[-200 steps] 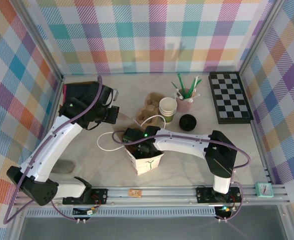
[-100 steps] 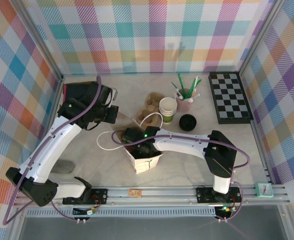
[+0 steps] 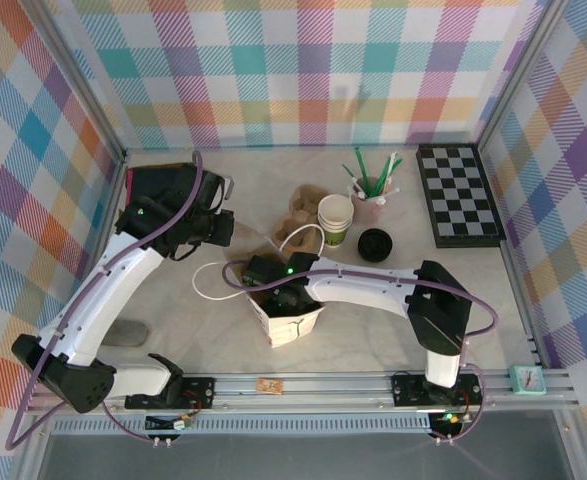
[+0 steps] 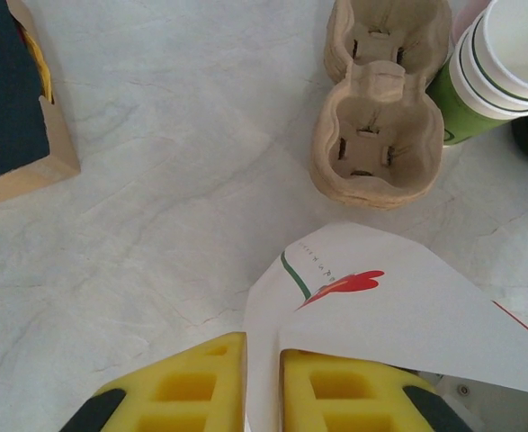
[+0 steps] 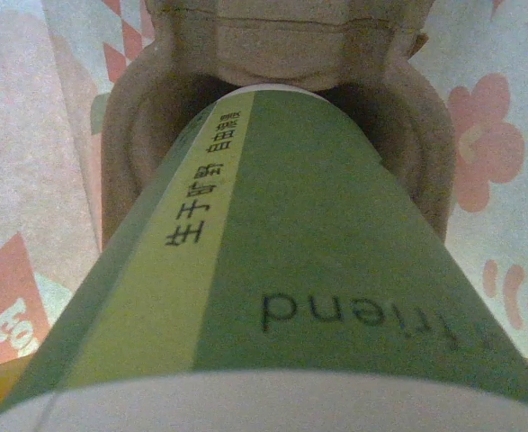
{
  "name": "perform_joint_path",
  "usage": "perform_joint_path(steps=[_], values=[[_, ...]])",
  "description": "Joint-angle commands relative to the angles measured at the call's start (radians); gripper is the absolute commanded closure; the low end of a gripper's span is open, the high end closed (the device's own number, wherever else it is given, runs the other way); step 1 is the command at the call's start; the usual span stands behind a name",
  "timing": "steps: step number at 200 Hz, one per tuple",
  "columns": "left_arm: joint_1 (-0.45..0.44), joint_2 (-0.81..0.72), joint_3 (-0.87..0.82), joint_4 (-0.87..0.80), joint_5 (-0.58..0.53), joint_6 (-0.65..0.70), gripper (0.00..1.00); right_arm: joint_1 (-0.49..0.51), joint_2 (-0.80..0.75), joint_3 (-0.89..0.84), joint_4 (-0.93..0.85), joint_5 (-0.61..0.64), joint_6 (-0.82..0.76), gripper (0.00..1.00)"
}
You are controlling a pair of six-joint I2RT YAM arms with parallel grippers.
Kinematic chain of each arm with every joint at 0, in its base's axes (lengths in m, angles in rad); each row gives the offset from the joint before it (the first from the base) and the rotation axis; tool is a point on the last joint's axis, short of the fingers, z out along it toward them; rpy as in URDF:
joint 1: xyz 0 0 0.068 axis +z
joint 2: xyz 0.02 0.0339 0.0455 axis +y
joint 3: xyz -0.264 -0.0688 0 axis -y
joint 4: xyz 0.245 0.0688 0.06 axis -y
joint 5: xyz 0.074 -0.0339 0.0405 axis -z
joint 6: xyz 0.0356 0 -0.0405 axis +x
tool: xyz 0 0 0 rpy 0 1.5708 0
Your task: Pack the takeout coffee
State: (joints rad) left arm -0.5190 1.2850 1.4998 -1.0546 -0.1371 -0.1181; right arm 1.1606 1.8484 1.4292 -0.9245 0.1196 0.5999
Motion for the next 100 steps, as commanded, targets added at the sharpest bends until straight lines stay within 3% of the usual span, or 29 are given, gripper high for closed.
perform_joint_path(steps=[1, 40, 44, 100], values=[[0.01, -0.003, -0.007, 0.039, -0.038, 0.001, 0.82, 0.001, 0.102, -0.062, -0.057, 0.021, -0.014, 0.18], [0.01, 0.004, -0.006, 0.044, -0.039, 0.0, 0.81, 0.001, 0.07, -0.05, -0.077, 0.034, -0.021, 0.07], [0.01, 0.005, -0.006, 0.044, -0.038, 0.0, 0.81, 0.001, 0.066, -0.051, -0.077, 0.033, -0.023, 0.0], [0.01, 0.013, -0.006, 0.045, -0.037, 0.0, 0.8, 0.001, 0.033, -0.034, -0.099, 0.038, -0.025, 0.01]])
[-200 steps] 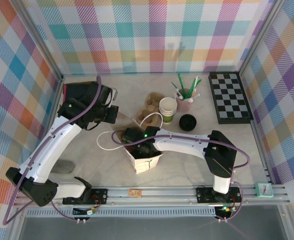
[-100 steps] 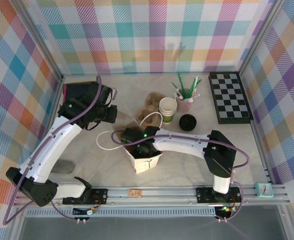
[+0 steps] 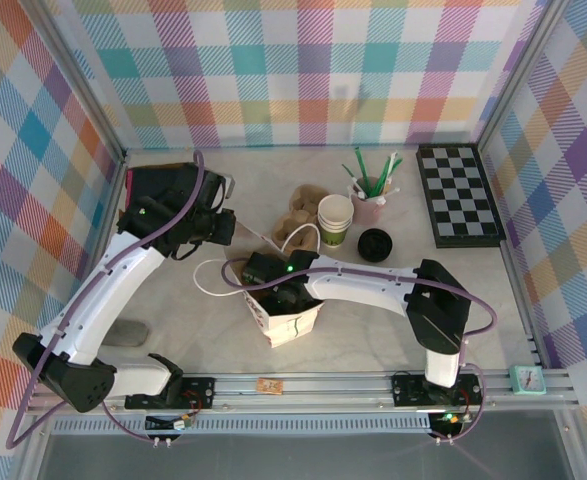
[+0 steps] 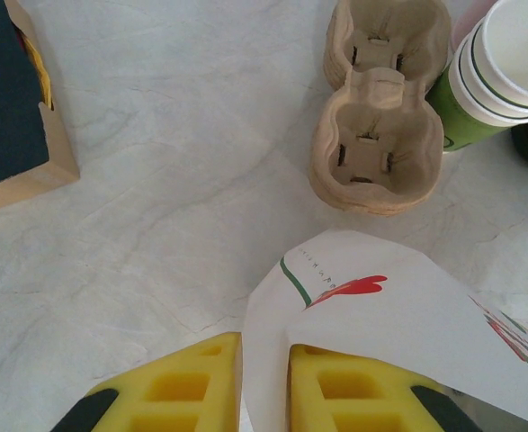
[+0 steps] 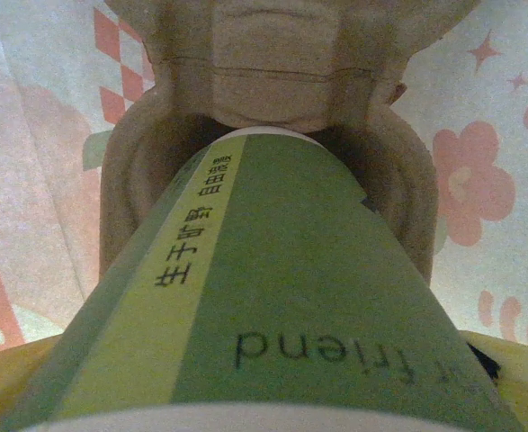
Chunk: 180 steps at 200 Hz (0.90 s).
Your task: Pack the takeout coffee
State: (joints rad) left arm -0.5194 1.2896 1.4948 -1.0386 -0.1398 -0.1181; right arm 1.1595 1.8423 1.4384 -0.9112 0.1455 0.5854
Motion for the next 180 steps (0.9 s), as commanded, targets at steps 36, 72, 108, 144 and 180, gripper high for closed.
perform_joint_path(steps=[36, 72, 108, 144, 180], values=[[0.01, 0.011, -0.01, 0.029, -0.037, 0.0, 0.8, 0.003, 0.019, -0.005, -0.149, 0.018, -0.015, 0.01], [0.01, 0.015, -0.02, 0.029, -0.04, -0.001, 0.8, 0.003, -0.005, 0.046, -0.203, 0.03, -0.014, 0.01], [0.011, 0.011, -0.026, 0.034, -0.048, 0.0, 0.78, 0.003, -0.03, 0.071, -0.23, 0.037, -0.016, 0.01], [0.01, 0.013, -0.017, 0.025, -0.044, -0.003, 0.66, 0.002, -0.049, 0.06, -0.217, 0.062, -0.01, 0.01], [0.01, 0.001, -0.016, 0.022, -0.044, -0.008, 0.54, 0.002, -0.055, 0.052, -0.19, 0.06, -0.012, 0.01]])
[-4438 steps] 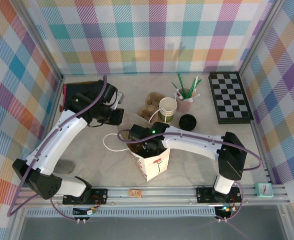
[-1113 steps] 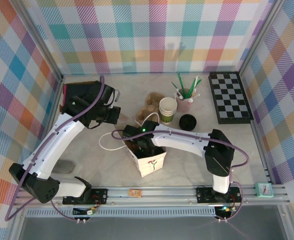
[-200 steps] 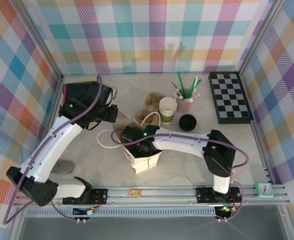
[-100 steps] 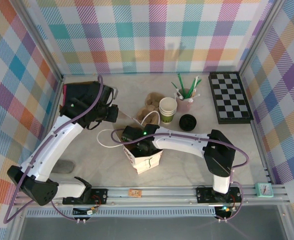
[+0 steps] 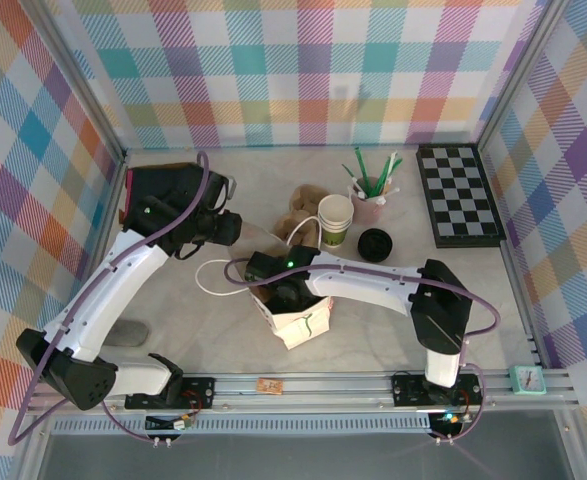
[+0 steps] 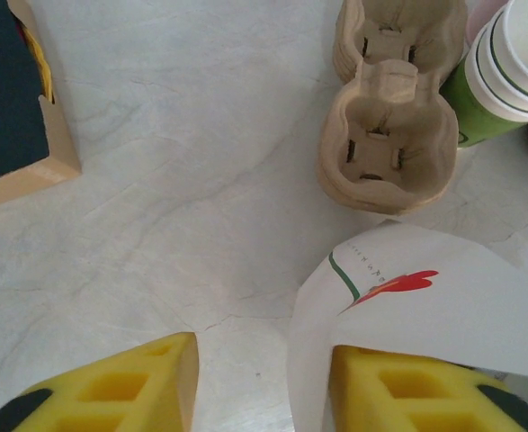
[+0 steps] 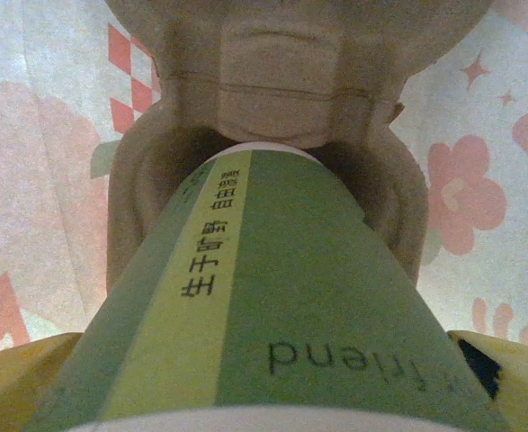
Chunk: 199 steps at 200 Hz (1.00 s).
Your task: Pack the takeout coffee
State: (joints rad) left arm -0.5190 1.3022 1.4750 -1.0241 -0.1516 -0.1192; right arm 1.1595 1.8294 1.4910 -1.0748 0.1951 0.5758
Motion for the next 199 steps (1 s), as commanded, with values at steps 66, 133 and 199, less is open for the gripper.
perform_joint_path(steps=[66, 133, 199], values=[[0.01, -0.011, 0.012, 0.018, 0.009, -0.015, 0.42, -0.034, 0.028, 0.085, -0.034, -0.011, -0.022, 0.01], [0.01, -0.014, 0.015, 0.024, 0.035, -0.017, 0.36, -0.037, 0.072, 0.183, -0.078, -0.033, -0.026, 0.01], [0.01, -0.012, 0.049, 0.021, 0.051, -0.027, 0.15, -0.037, 0.031, 0.232, -0.117, -0.005, -0.049, 0.01]])
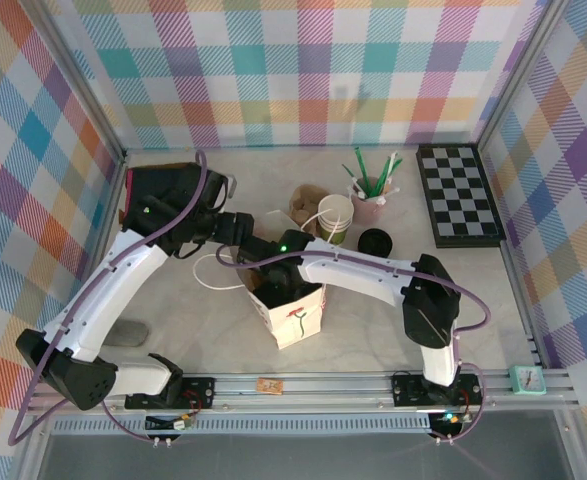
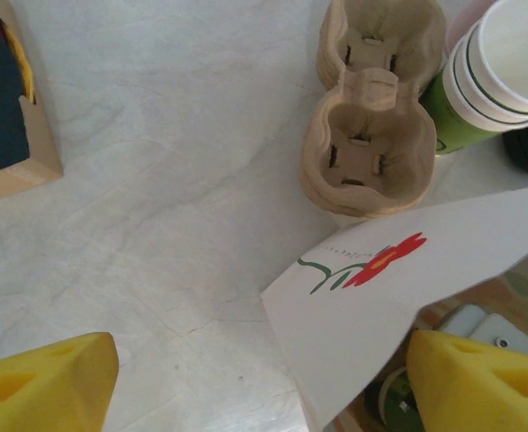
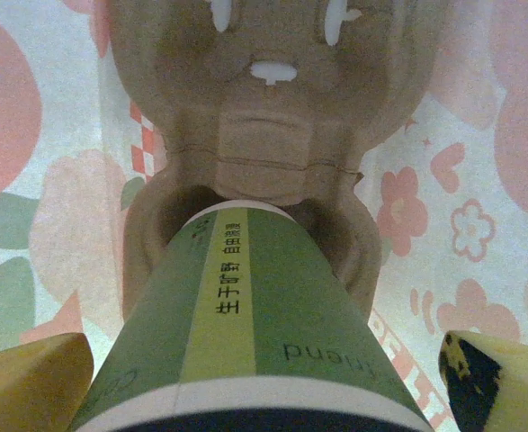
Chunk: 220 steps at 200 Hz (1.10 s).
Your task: Pack the takeout coffee
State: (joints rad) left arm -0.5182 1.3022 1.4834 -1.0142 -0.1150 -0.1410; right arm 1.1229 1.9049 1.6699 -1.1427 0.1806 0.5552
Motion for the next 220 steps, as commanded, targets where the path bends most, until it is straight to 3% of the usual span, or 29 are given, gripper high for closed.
perform_joint_path(steps=[1, 69, 154, 220], values=[[0.009, -0.011, 0.041, 0.011, 0.015, -0.005, 0.15, 0.0, -0.044, 0.054, -0.052, 0.009, -0.028, 0.01], [0.009, -0.001, 0.07, -0.001, 0.01, -0.008, 0.11, 0.0, -0.073, 0.112, -0.113, 0.008, -0.038, 0.01], [0.01, -0.015, 0.087, -0.003, -0.006, -0.01, 0.0, 0.0, -0.092, 0.31, -0.263, 0.048, -0.065, 0.01], [0.029, -0.008, 0.204, -0.016, -0.007, -0.037, 0.0, 0.0, -0.137, 0.451, -0.322, 0.06, -0.108, 0.01]])
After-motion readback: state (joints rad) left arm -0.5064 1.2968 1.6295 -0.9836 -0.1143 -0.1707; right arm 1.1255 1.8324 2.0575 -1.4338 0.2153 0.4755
